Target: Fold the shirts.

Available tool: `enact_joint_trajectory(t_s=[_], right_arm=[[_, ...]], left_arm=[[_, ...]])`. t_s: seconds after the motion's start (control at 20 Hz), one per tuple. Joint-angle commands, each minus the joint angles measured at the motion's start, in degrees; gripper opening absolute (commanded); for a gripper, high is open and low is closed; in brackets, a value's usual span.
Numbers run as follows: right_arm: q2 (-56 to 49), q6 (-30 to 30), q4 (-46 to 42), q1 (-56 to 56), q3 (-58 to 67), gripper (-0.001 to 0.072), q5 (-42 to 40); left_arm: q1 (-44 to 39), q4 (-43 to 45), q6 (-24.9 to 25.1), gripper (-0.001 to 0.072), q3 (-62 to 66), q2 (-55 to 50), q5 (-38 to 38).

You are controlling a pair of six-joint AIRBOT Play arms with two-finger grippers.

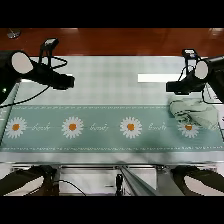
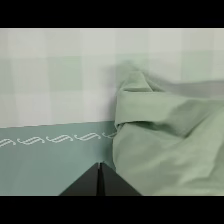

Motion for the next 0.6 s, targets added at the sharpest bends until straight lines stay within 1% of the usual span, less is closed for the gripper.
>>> enact_joint_trajectory(t_s=[0.0, 0.45, 0.55], right_arm=[[-0.02, 0.02, 0.00, -0.02, -0.02, 0.0034, 0.02], [-0.02, 0.13, 0.04, -0.02, -0.02, 0.0034, -0.07], [-0.02, 0.68, 0.37, -0.02, -0.02, 0.0034, -2.84]], left_arm=[[0.04, 0.02, 0.02, 0.0018, -0.02, -0.02, 0.00], [0.04, 0.02, 0.02, 0.0018, -0.02, -0.04, 0.00], [0.02, 0.00, 0.02, 0.0018, -0.02, -0.04, 0.39]])
